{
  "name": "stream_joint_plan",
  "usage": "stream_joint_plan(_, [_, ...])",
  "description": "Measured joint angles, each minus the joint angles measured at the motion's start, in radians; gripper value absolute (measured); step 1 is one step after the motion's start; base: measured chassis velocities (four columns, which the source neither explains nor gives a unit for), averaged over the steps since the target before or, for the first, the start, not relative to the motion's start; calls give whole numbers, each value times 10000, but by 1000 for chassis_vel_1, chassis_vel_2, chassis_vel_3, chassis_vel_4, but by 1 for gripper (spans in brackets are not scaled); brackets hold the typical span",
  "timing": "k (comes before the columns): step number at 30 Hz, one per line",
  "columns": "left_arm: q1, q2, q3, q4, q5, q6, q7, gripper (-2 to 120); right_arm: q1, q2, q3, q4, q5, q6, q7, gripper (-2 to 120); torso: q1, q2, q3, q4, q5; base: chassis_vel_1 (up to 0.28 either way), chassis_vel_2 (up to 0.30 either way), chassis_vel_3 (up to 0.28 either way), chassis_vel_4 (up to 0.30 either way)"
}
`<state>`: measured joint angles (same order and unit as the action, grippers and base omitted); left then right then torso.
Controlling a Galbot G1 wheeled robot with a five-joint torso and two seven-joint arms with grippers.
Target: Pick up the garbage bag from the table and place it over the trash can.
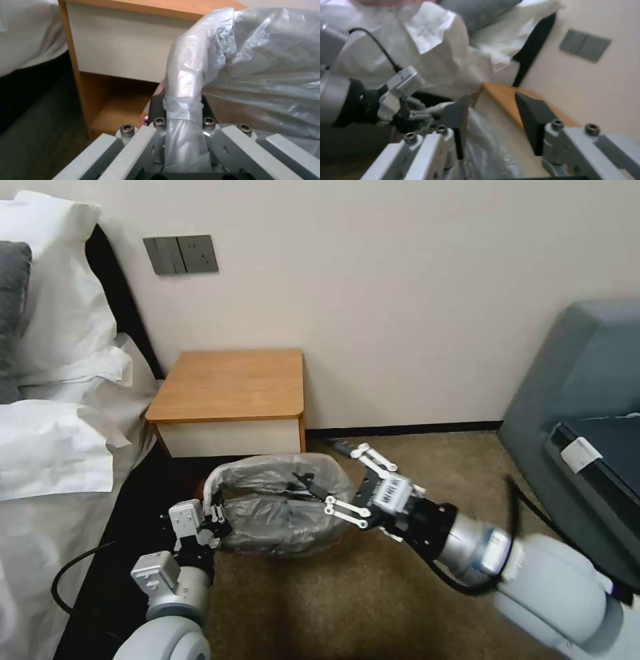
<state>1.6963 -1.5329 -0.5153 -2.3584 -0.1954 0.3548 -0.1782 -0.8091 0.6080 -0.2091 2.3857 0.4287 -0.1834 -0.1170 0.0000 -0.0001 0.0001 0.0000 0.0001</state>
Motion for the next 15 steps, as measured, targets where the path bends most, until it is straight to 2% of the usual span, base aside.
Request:
stream_joint_plan(2, [-29,-11,-4,31,129,-21,25,3,1260,116,-1213,-418,510,-528,260,28,0,0,0,0,-3,0,0,0,0])
stream_joint_plan(3, [-29,-11,-4,31,129,-21,25,3,1260,116,-1213,-418,510,-528,260,28,0,0,0,0,-3,0,0,0,0])
stream_joint_plan(4, [-36,-15,-7,57,193,-45,37,3,2037,311,-2176,-796,864,-843,483,22,0,0,0,0,-2,0,0,0,0])
stream_joint_plan(6, [-44,-41,-12,86,243,-66,40,3,2898,636,-3275,-1387,1149,-1207,661,14,0,0,1,2,-1,0,0,0,0])
stream_joint_plan(7, [-44,-41,-12,86,243,-66,40,3,2898,636,-3275,-1387,1149,-1207,661,14,0,0,1,2,-1,0,0,0,0])
stream_joint_plan(8, [-57,-60,-14,105,270,-82,42,3,3305,829,-3791,-1730,1228,-1368,695,7,0,0,1,2,-2,0,0,0,0])
stream_joint_plan(10, [-75,-77,-18,123,307,-100,46,3,3683,1004,-4188,-2033,1271,-1477,719,4,0,0,1,0,0,0,0,0,0])
stream_joint_plan(11, [-94,-102,-23,149,357,-134,54,3,4255,1256,-4741,-2526,1303,-1623,723,0,0,0,1,1,-1,0,0,0,0])
stream_joint_plan(15, [-93,-145,-17,174,461,-180,65,3,5251,1683,-5576,-3324,1312,-1759,714,0,0,0,1,1,-1,0,0,0,0])
